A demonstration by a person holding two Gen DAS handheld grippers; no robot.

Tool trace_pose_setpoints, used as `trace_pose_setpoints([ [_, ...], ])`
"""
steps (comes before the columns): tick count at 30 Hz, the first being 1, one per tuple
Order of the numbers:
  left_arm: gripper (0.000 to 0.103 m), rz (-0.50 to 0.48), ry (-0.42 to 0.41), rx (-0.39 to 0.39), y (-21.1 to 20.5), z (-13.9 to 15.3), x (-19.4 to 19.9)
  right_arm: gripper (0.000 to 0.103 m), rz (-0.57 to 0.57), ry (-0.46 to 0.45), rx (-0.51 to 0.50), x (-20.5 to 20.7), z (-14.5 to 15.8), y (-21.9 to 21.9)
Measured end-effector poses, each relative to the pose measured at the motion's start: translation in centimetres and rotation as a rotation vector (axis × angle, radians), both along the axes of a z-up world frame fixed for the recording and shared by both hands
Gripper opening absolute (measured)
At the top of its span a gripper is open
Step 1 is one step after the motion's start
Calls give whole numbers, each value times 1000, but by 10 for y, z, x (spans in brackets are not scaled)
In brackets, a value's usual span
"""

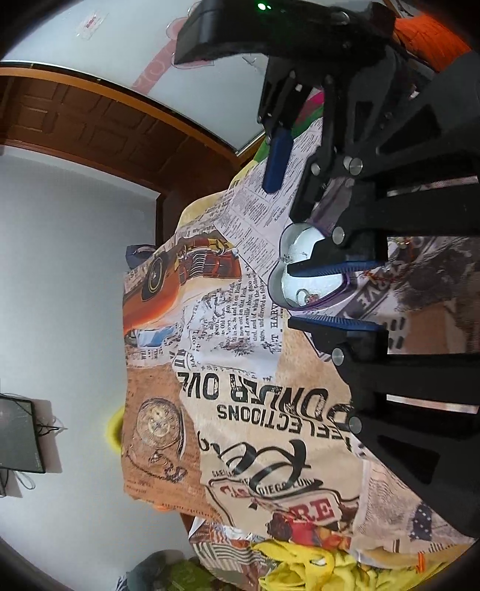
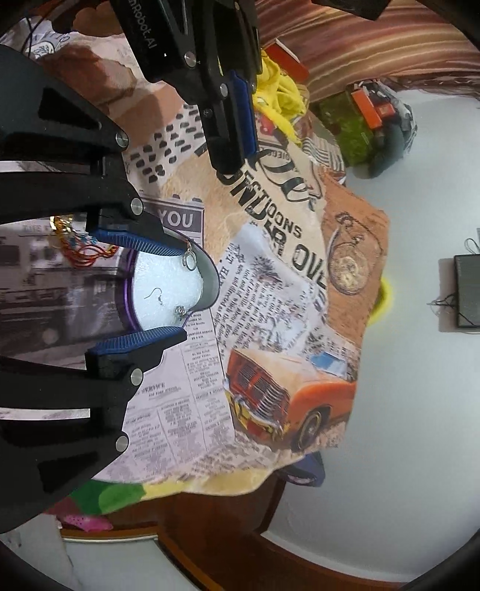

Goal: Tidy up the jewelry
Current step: 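Move the left gripper back to the tangle and grasp the red-gold bracelet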

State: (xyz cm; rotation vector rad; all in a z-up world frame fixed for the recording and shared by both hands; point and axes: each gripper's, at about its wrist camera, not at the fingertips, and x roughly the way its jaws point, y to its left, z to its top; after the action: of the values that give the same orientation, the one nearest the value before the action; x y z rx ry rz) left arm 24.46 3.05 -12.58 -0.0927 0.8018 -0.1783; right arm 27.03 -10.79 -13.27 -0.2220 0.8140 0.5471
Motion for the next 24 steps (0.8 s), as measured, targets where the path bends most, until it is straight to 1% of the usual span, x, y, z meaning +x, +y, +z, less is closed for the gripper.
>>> trace_pose_setpoints([
  [4,21,8,-11,9,-1,9,-15,36,-20,-22,13,-13,13,-6],
  [8,25,14,-11,20,0,13,-27,36,-39,-35,25,-27,22,-12],
  [13,26,16,15,29,-1,5,-35,36,-59,-31,24,-40,21,-19],
  [16,27,6,53,41,-3,-9,-33,36,-75,-14,27,-44,15,-23],
  [20,27,-9,131,75,-9,-38,-24,36,-92,3,15,-52,6,-29],
  [24,27,-19,211,66,-11,-68,-12,36,-103,24,4,-56,-4,-34],
])
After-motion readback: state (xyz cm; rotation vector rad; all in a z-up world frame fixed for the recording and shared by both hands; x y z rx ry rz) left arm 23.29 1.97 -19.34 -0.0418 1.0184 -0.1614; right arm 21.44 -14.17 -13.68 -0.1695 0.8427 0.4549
